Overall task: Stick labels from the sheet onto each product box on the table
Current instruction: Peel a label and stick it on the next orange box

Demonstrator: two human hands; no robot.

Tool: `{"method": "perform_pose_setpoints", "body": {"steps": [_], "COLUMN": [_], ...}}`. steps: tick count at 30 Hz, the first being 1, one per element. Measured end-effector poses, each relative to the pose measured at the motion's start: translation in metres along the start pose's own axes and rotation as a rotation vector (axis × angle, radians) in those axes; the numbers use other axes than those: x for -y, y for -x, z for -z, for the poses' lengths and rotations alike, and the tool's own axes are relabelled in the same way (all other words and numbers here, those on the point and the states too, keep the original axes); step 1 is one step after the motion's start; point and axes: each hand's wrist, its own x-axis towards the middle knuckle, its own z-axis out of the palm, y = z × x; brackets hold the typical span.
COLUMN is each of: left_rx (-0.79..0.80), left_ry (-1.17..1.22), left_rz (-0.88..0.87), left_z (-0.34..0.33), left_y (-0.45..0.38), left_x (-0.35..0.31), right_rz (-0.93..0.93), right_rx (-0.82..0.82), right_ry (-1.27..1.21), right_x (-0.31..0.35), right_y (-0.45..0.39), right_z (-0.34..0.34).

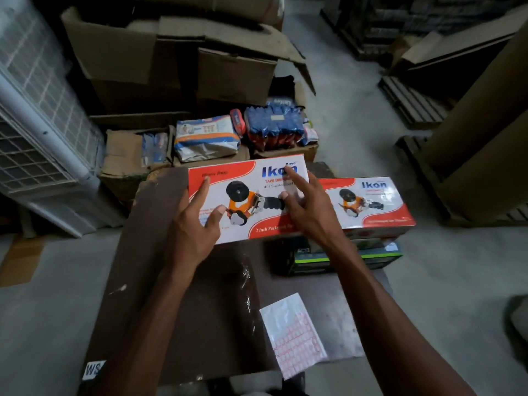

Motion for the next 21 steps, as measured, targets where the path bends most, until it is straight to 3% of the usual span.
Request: {"method": "perform_pose_setpoints", "body": {"steps": [11,21], "left_rx": [0.180,0.262], "left_ry": [0.028,0.005], "left_rz": [-0.086,0.042], "left_z": [-0.128,-0.204], "left_y": [-0.036,-0.034], "left_x": [-0.133,-0.174], "right_rz": [-0.247,-0.362], "right_rx": [-0.037,0.030], "right_ry": [0.017,0.028], "right_x": [-0.095,-0.156], "right_y": [-0.025,-0.039], "right_z": [0.174,0.225]}}
